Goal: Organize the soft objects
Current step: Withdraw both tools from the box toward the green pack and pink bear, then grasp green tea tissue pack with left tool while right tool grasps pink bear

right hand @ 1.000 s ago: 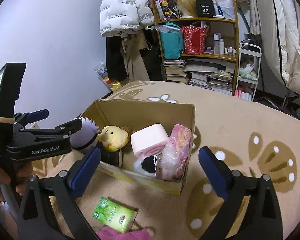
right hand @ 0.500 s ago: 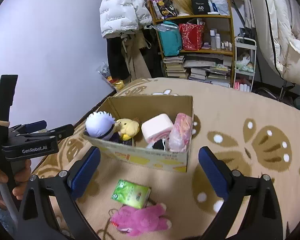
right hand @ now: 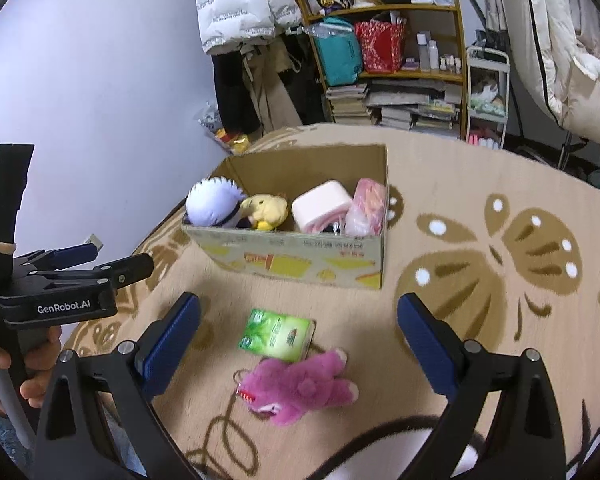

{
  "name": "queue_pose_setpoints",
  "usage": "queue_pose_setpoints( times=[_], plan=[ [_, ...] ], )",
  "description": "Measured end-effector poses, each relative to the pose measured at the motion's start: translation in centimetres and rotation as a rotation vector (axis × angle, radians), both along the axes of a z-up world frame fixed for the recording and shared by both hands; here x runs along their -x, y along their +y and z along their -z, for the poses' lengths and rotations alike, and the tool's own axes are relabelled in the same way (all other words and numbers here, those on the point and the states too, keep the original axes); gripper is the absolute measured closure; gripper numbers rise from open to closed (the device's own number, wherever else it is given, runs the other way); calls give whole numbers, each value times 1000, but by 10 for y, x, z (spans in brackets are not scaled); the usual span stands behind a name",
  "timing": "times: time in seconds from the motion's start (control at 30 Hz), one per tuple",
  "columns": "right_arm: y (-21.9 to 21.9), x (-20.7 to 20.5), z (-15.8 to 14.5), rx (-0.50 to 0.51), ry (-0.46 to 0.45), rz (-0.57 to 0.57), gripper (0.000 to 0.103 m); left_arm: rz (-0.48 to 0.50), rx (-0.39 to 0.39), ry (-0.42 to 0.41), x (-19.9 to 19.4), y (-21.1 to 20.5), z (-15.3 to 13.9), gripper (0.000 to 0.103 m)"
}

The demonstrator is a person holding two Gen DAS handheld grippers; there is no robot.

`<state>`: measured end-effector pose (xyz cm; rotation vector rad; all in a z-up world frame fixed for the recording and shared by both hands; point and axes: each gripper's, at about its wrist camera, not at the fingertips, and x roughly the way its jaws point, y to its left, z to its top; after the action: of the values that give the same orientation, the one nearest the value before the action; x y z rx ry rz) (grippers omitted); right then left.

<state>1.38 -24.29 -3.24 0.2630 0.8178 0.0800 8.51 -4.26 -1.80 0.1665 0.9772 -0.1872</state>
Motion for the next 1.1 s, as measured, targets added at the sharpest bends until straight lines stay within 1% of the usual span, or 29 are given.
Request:
queue_pose_setpoints(
  times=[0.2,0.4,0.73,0.83,0.97,1.1],
  plan=[
    [6,0,13,4,60,-22,0,3,6,66,-3,-1,13,3],
    [14,-7,34,13,150,-56,1,24,15,136,-10,-7,32,3],
    [19,-27,72,-13,313,-99,1,93,-21,253,-27,-36,70,3],
    [20,-31,82,-15,352,-112,1,116,-20,293,-31,-45,82,3],
    [22,-38,92,-13,392,-126,1,134,-26,325,-36,-55,95,3],
    [25,-42,101,-16,425,-136,4,141,4,367,-45,-62,106,3]
  ],
)
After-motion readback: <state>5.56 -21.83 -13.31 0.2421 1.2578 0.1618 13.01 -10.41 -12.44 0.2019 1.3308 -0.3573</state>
